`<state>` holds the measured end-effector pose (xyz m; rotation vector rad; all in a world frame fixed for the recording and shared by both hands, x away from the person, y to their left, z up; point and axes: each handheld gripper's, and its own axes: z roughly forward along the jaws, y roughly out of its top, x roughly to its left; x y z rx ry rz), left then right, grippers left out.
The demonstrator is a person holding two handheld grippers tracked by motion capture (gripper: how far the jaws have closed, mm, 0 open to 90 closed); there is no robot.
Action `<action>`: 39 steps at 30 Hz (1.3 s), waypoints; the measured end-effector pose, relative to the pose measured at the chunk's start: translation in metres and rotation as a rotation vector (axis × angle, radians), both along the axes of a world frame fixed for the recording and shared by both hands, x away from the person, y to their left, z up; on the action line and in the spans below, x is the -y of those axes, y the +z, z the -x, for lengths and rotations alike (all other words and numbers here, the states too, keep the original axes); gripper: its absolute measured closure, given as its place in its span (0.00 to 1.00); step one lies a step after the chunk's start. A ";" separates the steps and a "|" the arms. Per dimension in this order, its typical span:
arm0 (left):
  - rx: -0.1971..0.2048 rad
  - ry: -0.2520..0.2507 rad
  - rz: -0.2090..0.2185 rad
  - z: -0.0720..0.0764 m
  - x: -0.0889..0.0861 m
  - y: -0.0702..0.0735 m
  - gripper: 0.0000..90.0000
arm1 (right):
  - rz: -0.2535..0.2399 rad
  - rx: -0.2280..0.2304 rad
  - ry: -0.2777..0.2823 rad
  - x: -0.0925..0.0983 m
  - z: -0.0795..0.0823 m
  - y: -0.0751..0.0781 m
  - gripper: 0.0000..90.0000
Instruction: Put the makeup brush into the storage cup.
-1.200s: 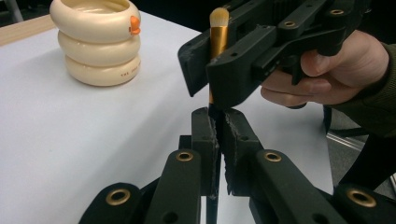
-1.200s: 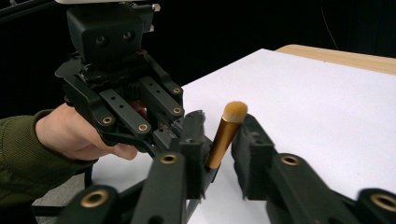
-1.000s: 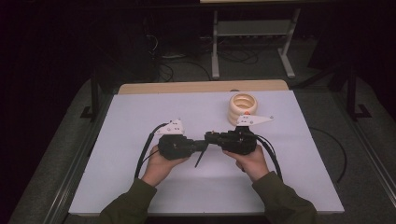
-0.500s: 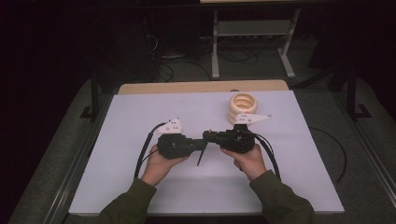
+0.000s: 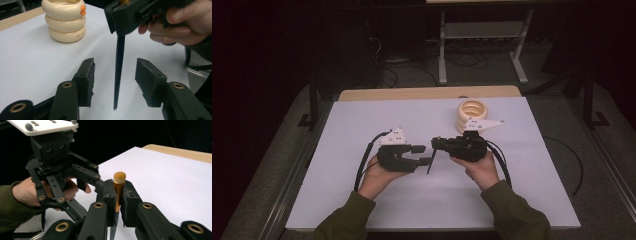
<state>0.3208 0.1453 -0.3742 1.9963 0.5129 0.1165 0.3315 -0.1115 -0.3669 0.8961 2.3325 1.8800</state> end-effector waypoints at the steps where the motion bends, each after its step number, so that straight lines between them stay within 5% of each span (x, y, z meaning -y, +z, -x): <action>1: 0.004 -0.002 -0.009 0.000 -0.001 0.000 0.53 | 0.015 0.006 -0.002 0.001 0.000 0.001 0.92; 21: 0.020 0.030 -0.058 0.012 -0.022 -0.011 0.24 | 0.101 0.041 -0.027 0.016 -0.006 0.012 0.92; 39: 0.018 0.087 -0.096 0.026 -0.055 -0.017 0.15 | 0.114 0.053 -0.061 0.025 -0.017 0.023 0.92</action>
